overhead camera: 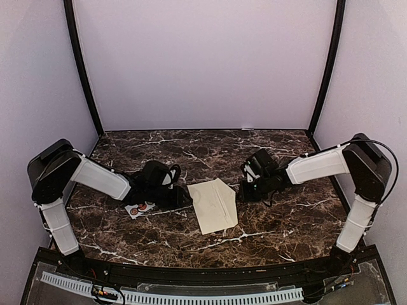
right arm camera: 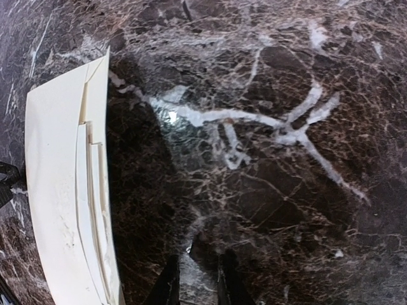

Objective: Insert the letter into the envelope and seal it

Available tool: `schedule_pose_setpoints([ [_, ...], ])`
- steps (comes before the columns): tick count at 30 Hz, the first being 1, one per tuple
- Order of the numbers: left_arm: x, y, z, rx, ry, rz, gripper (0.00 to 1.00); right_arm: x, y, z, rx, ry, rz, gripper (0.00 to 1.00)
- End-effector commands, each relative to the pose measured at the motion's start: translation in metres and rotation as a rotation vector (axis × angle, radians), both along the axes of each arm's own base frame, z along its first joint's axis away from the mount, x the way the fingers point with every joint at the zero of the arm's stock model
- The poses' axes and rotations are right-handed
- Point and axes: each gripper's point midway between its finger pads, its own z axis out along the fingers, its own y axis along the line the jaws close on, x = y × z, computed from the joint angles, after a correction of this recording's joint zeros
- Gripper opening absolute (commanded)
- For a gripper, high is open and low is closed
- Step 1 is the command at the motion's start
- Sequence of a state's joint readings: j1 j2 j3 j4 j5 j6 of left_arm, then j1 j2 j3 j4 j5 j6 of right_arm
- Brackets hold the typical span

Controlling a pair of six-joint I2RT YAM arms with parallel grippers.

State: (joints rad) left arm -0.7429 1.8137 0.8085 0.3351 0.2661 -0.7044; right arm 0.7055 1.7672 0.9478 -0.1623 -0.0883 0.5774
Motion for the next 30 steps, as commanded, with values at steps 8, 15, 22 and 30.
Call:
schedule_pose_setpoints([
  [8,-0.003,-0.004,-0.009,-0.016,0.025,-0.016,0.28,-0.011,0.066,0.029,0.200,-0.040,0.167,0.16],
  [15,-0.003,-0.005,-0.008,-0.019,0.024,-0.019,0.27,-0.022,0.092,0.018,0.217,-0.001,0.223,0.06],
  [22,-0.005,-0.005,-0.011,-0.017,0.029,-0.022,0.27,-0.029,0.105,0.018,0.229,0.014,0.249,0.03],
  [30,-0.005,-0.007,-0.011,-0.025,0.032,-0.024,0.27,-0.031,0.118,0.010,0.242,0.025,0.264,0.02],
])
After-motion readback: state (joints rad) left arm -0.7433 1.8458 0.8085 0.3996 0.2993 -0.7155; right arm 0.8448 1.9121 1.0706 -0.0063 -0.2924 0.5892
